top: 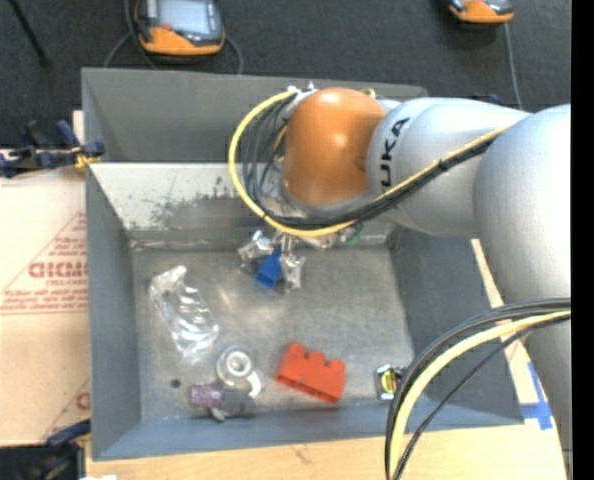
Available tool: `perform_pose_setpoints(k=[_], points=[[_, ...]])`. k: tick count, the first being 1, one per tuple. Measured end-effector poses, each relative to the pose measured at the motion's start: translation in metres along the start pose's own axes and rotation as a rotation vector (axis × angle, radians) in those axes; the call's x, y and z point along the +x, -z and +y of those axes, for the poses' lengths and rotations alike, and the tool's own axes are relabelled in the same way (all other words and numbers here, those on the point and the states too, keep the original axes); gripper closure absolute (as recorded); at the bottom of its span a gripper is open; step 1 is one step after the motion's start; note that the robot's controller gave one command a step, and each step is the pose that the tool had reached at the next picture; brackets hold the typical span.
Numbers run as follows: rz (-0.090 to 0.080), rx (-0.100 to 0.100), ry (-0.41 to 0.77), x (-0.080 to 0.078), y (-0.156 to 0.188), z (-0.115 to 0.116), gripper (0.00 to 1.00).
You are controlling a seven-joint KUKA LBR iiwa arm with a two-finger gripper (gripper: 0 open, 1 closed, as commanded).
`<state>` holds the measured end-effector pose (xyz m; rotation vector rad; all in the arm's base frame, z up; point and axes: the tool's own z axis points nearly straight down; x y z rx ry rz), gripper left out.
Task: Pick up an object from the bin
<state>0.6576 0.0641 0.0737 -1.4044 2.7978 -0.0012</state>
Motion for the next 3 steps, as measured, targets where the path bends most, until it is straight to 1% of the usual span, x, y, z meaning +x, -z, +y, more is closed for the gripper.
perform_pose_setpoints(k=[1, 2, 3], points=[[0.000, 0.000, -0.006, -0.001, 0.016, -0.002, 1.00], [0.000, 0.004, -0.013, -0.004, 0.088, -0.006, 1.00], [0.003, 0.001, -0.021, -0.005, 0.115, -0.008, 1.00]])
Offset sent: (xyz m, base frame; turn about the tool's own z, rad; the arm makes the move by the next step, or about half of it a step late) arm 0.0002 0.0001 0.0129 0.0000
